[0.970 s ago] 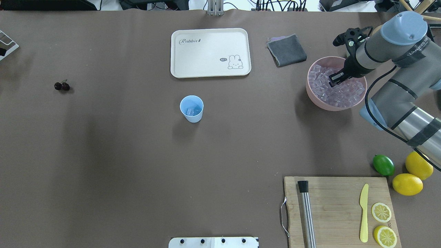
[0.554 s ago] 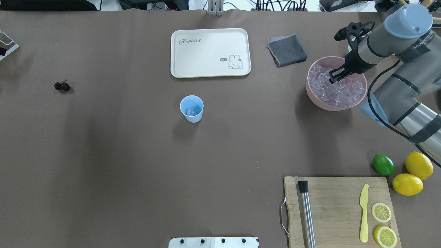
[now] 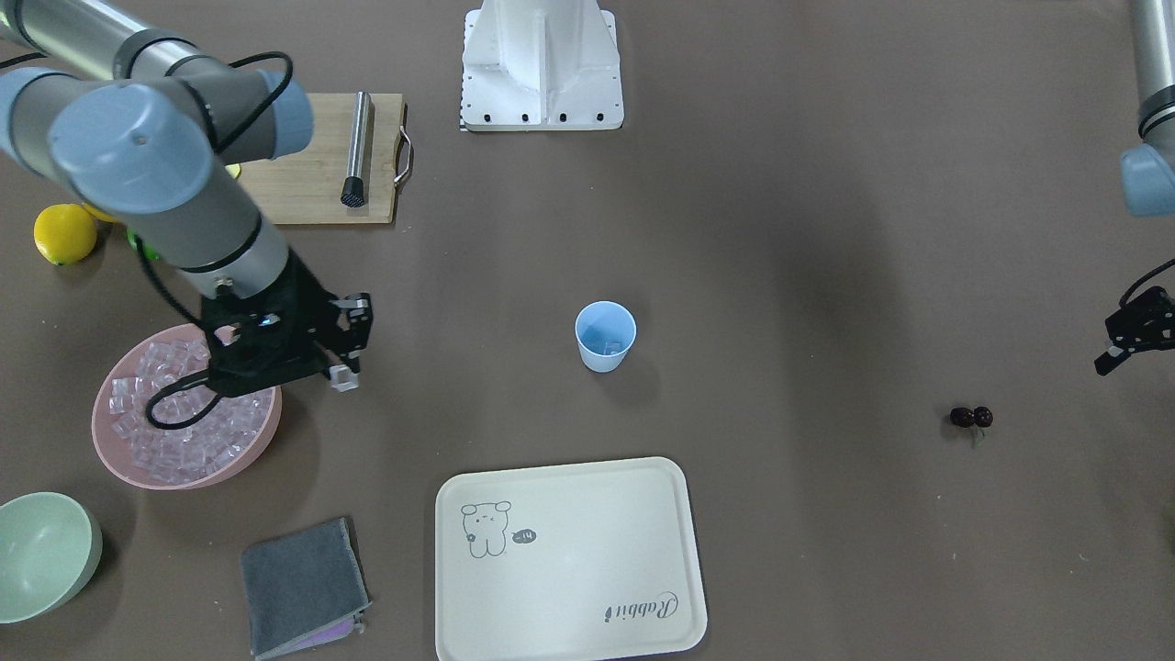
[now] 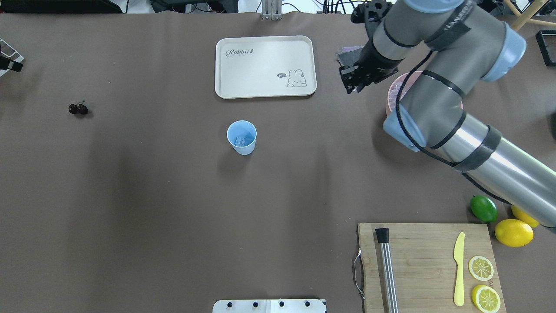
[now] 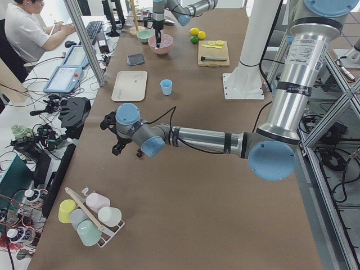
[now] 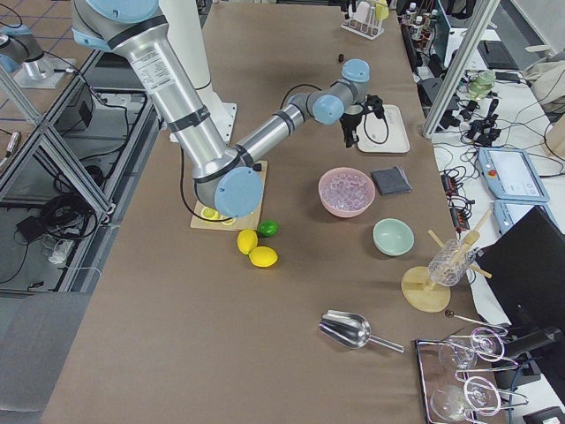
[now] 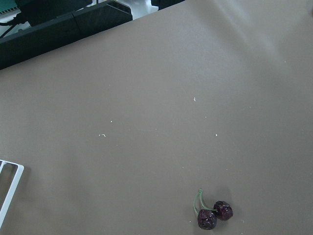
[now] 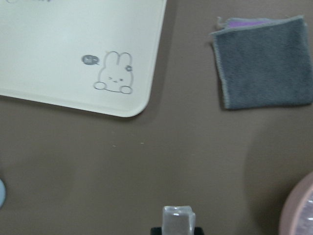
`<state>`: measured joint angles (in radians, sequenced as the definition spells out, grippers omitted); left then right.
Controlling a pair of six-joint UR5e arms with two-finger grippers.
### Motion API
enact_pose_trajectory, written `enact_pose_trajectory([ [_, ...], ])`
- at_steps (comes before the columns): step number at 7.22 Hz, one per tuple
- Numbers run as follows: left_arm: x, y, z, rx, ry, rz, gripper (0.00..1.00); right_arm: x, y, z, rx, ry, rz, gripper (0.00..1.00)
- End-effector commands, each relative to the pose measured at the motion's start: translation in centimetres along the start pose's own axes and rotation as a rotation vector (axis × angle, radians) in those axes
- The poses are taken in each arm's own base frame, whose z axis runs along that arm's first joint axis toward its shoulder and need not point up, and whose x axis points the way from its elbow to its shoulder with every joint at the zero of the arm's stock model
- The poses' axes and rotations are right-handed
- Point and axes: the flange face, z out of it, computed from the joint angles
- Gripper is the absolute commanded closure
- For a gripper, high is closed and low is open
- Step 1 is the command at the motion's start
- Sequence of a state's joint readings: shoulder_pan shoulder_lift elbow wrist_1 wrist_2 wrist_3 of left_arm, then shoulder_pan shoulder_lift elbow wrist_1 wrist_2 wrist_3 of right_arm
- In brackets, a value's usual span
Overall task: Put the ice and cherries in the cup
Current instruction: 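Lift the ice cube and carry it over the light-blue cup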
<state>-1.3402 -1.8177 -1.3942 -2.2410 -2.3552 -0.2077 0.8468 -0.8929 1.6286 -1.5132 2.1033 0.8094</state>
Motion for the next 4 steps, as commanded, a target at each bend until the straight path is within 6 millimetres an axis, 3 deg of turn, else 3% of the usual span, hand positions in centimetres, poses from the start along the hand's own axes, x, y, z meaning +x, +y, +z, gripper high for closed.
enact_pose_trajectory([
  [1, 1.3, -1.3, 1.0, -0.003, -0.003, 0.022, 0.03, -10.8, 0.8, 0.6, 0.043, 0.002, 0.06, 1.0],
  [3, 3.2, -1.5, 3.2, -0.012, -0.027, 0.059, 0.03, -15.3, 0.9, 2.9, 0.064, 0.03, 0.067, 1.0],
  [4, 3.9, -2.0, 3.3, -0.008, -0.018, 0.071, 0.03, -17.8, 0.9, 3.3, 0.066, 0.03, 0.071, 1.0],
])
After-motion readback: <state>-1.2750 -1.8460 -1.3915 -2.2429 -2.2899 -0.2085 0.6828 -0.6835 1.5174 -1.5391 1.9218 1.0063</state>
